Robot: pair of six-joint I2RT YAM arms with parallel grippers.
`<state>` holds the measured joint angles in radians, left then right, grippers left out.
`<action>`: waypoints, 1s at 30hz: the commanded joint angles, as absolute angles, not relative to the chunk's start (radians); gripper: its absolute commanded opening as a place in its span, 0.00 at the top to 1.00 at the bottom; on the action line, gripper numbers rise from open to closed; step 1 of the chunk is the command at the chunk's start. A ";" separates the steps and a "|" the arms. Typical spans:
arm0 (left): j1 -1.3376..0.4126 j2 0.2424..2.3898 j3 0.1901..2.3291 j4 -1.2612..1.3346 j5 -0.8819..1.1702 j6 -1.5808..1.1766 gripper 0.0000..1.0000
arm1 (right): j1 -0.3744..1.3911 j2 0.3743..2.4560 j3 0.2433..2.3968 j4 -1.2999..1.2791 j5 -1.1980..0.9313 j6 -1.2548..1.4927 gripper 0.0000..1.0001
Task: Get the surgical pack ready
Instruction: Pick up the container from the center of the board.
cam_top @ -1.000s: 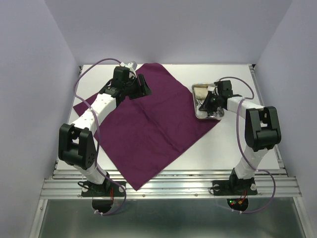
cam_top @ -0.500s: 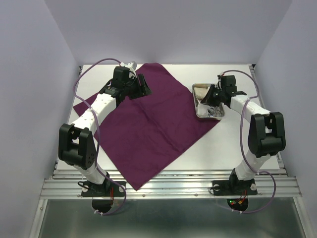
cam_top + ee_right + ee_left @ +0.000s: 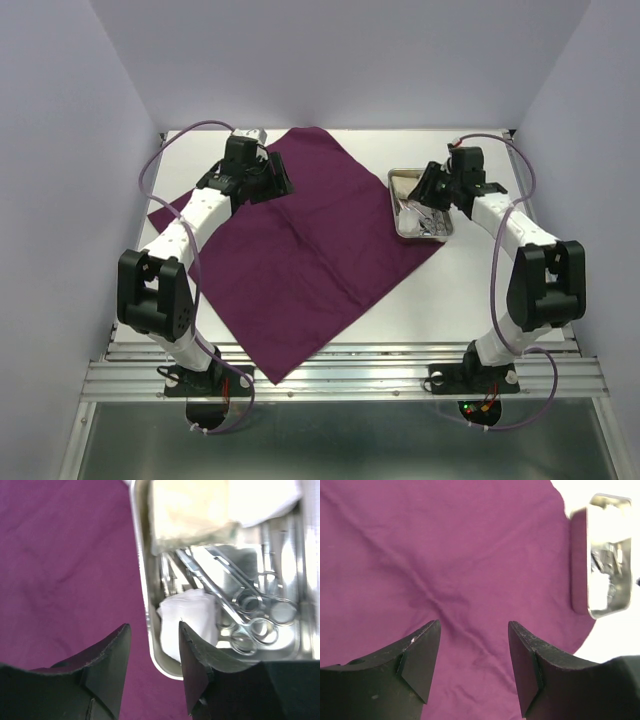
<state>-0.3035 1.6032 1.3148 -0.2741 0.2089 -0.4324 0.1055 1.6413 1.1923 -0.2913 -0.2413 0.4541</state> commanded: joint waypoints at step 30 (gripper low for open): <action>-0.238 1.549 1.281 -0.272 0.216 -0.400 0.34 | 0.048 1.847 1.374 -0.385 0.291 0.316 0.47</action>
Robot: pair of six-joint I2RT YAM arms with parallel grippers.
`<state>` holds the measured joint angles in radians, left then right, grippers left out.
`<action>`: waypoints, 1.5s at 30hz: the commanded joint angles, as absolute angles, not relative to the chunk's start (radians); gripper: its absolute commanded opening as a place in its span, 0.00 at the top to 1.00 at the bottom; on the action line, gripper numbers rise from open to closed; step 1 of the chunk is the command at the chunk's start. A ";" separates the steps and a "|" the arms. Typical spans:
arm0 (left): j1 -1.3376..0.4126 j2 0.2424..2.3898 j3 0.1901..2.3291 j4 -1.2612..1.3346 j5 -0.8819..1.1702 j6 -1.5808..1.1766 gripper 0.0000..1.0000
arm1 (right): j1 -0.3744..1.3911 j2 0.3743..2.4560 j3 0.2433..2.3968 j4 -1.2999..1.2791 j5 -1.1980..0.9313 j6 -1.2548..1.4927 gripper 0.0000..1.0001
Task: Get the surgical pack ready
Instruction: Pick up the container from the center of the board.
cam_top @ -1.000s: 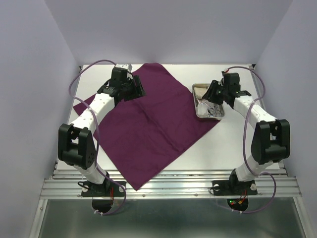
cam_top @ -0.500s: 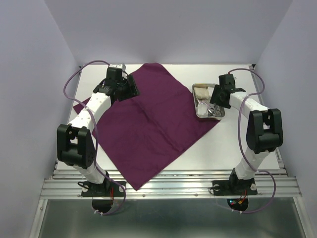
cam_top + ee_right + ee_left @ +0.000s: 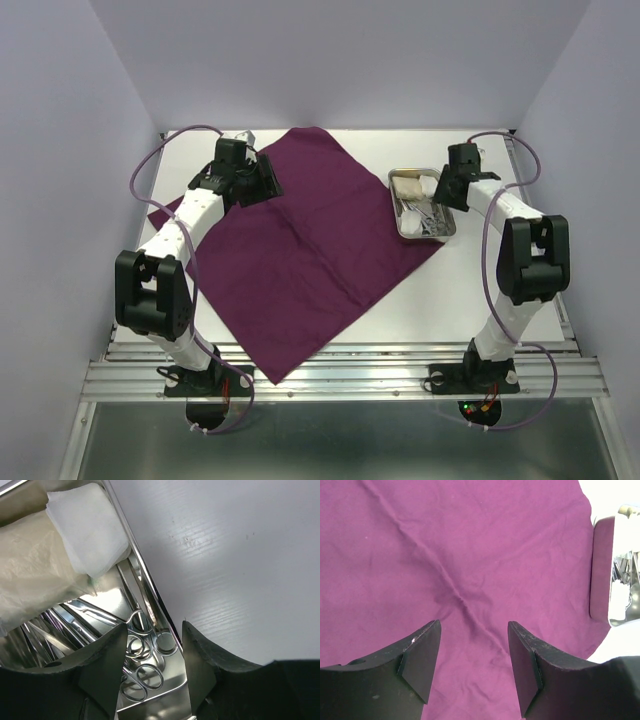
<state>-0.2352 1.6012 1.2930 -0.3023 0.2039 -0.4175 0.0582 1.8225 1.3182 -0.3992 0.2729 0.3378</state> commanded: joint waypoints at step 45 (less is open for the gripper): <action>-0.238 1.537 1.261 -0.265 0.215 -0.396 0.34 | 0.073 1.700 1.333 -0.327 0.021 0.362 0.99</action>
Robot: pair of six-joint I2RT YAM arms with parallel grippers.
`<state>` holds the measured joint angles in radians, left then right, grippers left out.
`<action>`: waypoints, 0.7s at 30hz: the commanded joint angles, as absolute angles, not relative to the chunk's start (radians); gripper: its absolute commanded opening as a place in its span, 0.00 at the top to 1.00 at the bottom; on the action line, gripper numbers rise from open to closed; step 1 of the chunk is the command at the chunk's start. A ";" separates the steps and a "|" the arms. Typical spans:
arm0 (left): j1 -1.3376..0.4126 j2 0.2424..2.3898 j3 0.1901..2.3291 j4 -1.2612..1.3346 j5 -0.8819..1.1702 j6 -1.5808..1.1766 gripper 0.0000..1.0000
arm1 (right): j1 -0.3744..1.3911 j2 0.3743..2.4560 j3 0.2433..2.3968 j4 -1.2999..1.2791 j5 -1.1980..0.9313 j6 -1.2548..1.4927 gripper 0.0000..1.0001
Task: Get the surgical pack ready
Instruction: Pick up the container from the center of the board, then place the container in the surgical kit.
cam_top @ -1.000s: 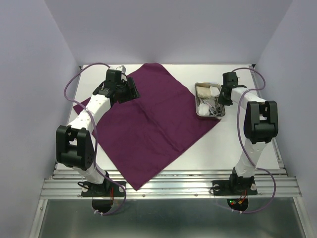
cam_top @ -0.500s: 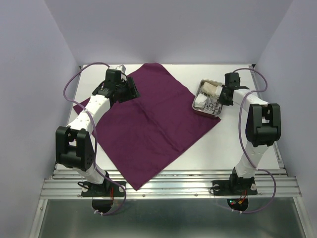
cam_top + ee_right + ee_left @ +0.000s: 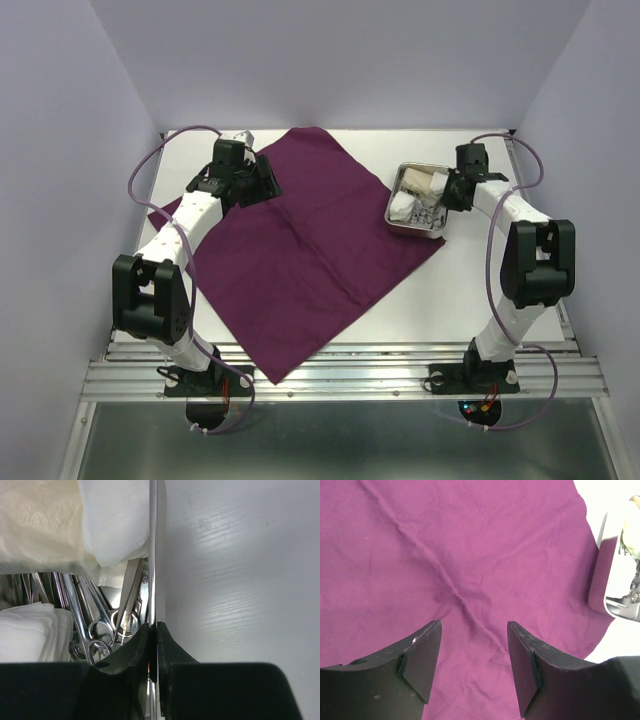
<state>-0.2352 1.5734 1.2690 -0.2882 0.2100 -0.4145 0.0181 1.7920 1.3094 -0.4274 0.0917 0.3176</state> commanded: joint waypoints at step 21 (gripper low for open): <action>-0.218 1.522 1.261 -0.282 0.190 -0.385 0.34 | 0.367 1.738 1.287 -0.212 0.009 0.417 0.99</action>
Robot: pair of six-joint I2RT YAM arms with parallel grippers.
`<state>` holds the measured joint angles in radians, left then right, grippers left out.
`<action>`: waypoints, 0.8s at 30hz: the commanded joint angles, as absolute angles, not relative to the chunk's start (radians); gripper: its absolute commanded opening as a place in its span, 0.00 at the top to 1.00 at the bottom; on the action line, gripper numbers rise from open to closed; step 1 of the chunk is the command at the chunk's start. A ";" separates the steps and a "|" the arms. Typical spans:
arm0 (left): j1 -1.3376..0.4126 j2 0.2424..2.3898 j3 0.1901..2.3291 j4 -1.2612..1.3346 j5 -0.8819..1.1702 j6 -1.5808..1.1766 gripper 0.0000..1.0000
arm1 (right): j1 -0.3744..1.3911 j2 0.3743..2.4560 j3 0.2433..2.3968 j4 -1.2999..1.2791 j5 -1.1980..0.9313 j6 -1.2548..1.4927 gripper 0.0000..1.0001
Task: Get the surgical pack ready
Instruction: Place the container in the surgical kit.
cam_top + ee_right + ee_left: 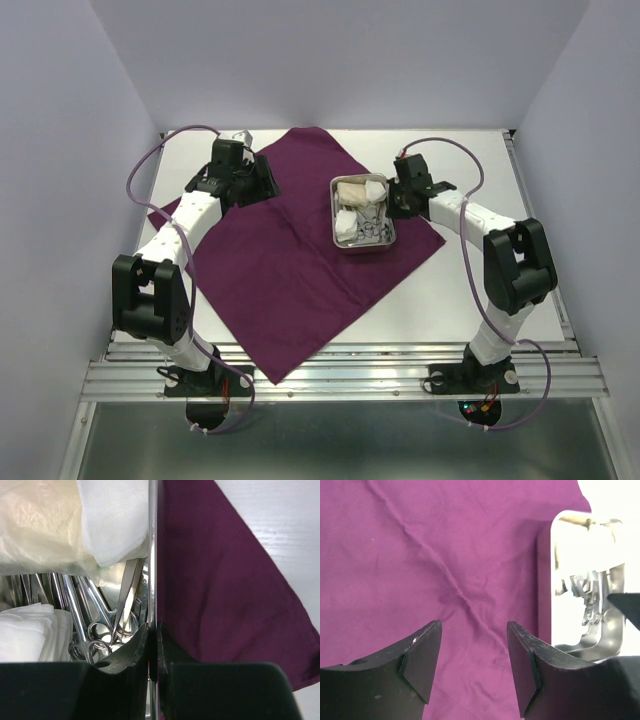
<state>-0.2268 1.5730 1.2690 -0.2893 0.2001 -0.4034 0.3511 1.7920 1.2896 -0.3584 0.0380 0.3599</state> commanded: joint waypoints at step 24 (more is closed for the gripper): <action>-0.218 1.549 1.244 -0.270 0.206 -0.390 0.34 | 0.416 1.704 1.138 -0.126 0.017 0.425 0.99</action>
<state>-0.2211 1.5730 1.2560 -0.2882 0.2020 -0.4011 0.3969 1.7866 1.1477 -0.2508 0.0441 0.4183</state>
